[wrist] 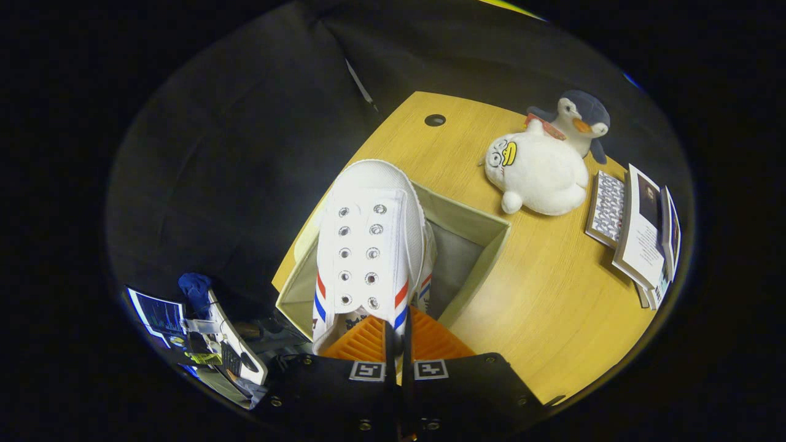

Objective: Open the storage box then place both shoes into the box .Put the left shoe in first, then the right shoe, with the right side of both shoes facing outward in a uniform manner.

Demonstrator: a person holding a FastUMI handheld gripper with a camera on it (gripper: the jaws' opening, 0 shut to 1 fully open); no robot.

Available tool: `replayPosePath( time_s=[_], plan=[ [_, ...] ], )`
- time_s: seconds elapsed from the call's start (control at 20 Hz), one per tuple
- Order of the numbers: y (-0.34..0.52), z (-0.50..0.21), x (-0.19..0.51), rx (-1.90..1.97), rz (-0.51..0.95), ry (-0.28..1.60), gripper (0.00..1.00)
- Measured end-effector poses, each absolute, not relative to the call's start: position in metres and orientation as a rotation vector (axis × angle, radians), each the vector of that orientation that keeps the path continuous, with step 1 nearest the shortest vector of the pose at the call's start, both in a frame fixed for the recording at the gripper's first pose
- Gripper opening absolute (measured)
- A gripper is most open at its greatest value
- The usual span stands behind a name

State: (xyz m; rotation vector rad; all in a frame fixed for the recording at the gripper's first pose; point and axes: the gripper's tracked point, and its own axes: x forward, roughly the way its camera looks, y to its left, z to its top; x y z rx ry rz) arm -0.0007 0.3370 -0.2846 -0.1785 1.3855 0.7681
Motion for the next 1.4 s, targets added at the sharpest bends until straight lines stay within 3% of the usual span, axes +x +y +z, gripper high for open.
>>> replayPosePath(
  time_s=[0.1, 0.2, 0.35, 0.5, 1.1, 1.4],
  plan=[
    [0.35, -0.272, -0.007, -0.117, 0.815, 1.373, 0.25],
    [0.351, -0.257, 0.0, -0.097, 0.833, 1.328, 0.36],
    [0.336, -0.235, 0.01, -0.1, 0.819, 1.263, 0.92],
    [0.313, -0.22, 0.015, -0.07, 0.783, 1.203, 0.97],
    [0.156, -0.128, 0.058, 0.077, 0.458, 0.854, 0.97],
    [0.097, -0.053, 0.074, 0.092, 0.328, 0.55, 0.97]
  ],
)
